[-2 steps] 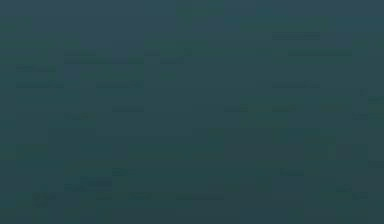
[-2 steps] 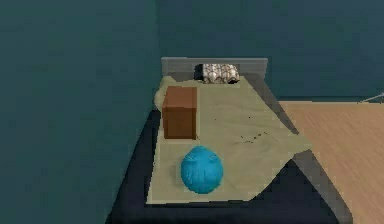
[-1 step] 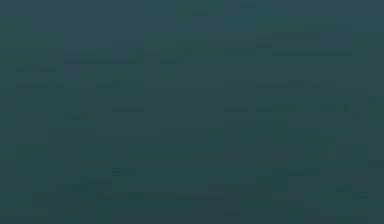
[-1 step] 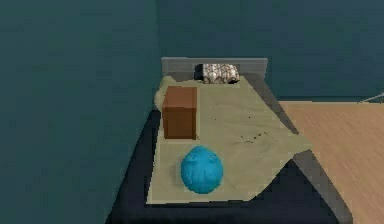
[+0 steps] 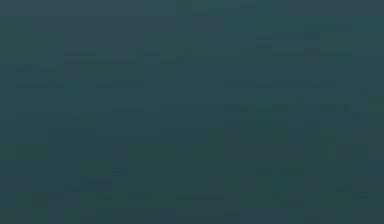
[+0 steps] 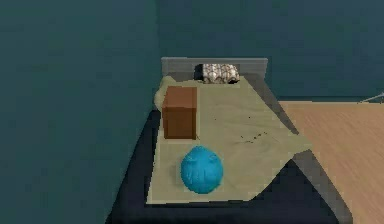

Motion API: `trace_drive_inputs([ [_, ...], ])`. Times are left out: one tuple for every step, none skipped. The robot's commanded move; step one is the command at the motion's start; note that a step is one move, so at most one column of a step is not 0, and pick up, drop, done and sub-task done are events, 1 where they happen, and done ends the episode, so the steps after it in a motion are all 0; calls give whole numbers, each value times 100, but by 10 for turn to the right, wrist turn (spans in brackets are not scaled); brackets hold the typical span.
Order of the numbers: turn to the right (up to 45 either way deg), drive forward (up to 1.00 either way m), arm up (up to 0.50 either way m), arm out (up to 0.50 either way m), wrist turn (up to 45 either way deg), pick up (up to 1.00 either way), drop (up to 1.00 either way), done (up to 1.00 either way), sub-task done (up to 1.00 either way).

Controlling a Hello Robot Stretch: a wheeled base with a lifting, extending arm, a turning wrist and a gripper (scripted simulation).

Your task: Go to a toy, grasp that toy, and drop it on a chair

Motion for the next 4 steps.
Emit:
trace_drive_inputs([
  [0, 0, 0, 34, 0, 0, 0, 0, 0],
  [0, 0, 0, 0, 450, 0, 0, 0, 0],
  [0, 0, 0, 0, 450, 0, 0, 0, 0],
  [0, 0, 0, 0, 450, 0, 0, 0, 0],
])
